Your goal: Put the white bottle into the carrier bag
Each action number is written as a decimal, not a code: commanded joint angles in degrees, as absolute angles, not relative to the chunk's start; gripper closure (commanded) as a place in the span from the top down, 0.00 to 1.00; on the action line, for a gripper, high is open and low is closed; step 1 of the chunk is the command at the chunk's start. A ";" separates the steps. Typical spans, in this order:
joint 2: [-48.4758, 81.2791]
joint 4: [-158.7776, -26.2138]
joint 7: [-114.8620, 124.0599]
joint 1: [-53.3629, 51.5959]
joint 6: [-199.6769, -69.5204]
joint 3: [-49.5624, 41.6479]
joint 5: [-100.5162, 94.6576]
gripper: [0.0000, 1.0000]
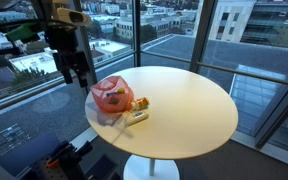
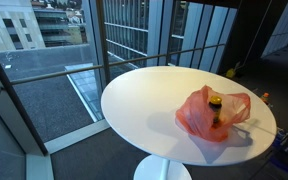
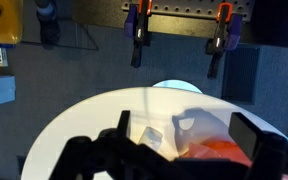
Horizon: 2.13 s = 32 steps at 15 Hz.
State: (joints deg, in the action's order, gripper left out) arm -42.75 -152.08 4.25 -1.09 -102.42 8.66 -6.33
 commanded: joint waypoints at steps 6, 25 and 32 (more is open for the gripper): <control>-34.60 -143.48 8.94 -0.22 -102.46 7.79 -6.60 1.00; -17.53 -129.00 25.79 1.68 -110.90 7.16 -6.49 1.00; -12.47 -128.33 28.74 3.13 -118.78 4.80 -5.73 1.00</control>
State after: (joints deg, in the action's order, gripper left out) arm -15.72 -129.21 27.86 2.69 -115.11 5.89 -6.37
